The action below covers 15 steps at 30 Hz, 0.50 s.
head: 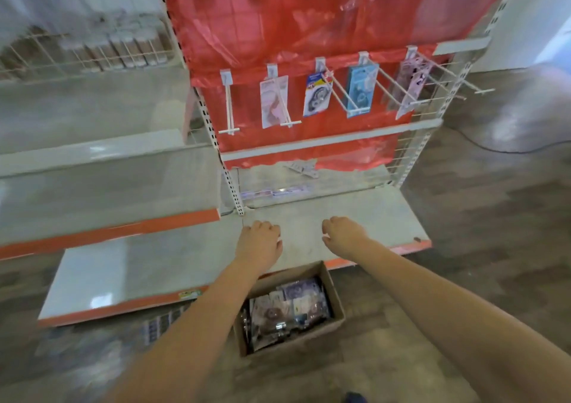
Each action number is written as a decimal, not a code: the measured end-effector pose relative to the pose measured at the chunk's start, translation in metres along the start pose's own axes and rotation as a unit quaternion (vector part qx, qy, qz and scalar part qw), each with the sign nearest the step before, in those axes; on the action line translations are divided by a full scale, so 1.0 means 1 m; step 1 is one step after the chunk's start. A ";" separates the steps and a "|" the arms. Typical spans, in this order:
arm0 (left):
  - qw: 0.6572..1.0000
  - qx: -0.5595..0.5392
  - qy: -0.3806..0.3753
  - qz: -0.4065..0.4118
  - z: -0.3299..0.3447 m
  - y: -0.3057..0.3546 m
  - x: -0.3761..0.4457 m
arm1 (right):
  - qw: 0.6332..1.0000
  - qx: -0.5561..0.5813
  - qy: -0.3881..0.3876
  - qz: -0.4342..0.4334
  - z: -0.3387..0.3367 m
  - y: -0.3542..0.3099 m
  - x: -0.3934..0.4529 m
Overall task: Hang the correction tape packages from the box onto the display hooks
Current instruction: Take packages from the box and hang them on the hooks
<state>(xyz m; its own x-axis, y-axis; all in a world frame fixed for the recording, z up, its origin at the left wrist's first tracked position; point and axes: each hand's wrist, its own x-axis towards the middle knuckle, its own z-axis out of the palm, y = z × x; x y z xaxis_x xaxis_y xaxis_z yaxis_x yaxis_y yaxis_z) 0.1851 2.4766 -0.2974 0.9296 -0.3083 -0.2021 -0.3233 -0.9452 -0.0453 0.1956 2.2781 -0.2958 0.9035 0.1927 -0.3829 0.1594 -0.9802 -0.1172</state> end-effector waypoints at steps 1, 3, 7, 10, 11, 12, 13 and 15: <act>1.000 -0.001 -0.014 -0.001 0.020 0.000 0.002 | 1.000 0.004 -0.014 0.001 0.019 0.004 0.006; 0.999 -0.012 -0.042 -0.001 0.063 -0.001 0.005 | 0.999 0.005 -0.049 0.001 0.061 0.012 0.019; 0.995 -0.029 -0.096 -0.015 0.156 -0.004 0.015 | 0.994 0.005 -0.110 -0.014 0.153 0.027 0.051; 0.991 -0.055 -0.117 -0.032 0.233 -0.008 0.032 | 0.988 0.008 -0.148 -0.029 0.225 0.037 0.084; 0.989 -0.070 -0.121 -0.043 0.261 -0.010 0.038 | 0.987 0.009 -0.159 -0.034 0.252 0.040 0.097; 0.987 -0.082 -0.126 -0.053 0.288 -0.012 0.046 | 0.985 0.007 -0.171 -0.038 0.278 0.042 0.111; 0.985 -0.093 -0.130 -0.062 0.317 -0.014 0.052 | 0.983 0.002 -0.181 -0.043 0.304 0.044 0.125; 0.981 -0.107 -0.146 -0.072 0.376 -0.018 0.067 | 0.979 -0.008 -0.199 -0.046 0.351 0.046 0.155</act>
<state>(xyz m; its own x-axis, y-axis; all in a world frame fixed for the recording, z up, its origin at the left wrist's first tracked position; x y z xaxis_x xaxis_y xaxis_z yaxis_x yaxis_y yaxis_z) 0.1863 2.5132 -0.6778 0.8622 -0.1566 -0.4818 -0.1192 -0.9870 0.1074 0.2033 2.2784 -0.6826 0.6585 0.2794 -0.6988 0.2417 -0.9579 -0.1552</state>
